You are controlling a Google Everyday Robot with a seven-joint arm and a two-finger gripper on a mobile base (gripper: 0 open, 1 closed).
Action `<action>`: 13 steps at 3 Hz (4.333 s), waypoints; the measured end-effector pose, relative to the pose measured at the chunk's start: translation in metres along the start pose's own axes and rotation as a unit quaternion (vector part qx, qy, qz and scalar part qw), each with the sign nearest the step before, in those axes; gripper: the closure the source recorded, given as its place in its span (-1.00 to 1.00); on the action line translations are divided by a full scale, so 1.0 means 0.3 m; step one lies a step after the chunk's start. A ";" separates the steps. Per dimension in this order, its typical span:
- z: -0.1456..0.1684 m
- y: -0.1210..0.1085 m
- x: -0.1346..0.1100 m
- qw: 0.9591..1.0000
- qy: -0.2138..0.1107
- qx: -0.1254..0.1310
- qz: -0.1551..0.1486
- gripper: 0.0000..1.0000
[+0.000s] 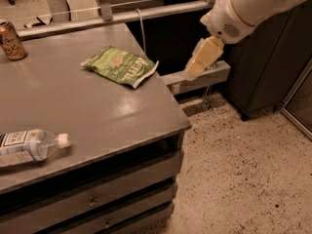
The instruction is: Move green jalapeno chip bag near blue plastic bottle
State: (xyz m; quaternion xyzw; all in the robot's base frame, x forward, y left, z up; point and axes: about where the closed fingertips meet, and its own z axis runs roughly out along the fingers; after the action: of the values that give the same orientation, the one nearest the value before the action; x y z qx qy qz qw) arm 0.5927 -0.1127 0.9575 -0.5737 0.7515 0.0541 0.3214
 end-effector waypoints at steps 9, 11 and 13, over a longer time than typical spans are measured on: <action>0.772 -0.008 -0.443 0.972 -0.195 -0.121 0.050 -0.16; 0.710 0.011 -0.486 0.968 -0.217 -0.123 0.035 0.73; 0.686 0.029 -0.464 0.969 -0.208 -0.130 0.026 0.66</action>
Offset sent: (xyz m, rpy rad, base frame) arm 0.1150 0.1542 -0.0312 0.3367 0.0221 0.1258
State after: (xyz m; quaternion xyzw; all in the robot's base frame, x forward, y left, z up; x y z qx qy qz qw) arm 0.6903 0.0982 0.8688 -0.5669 0.6690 0.2776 0.3924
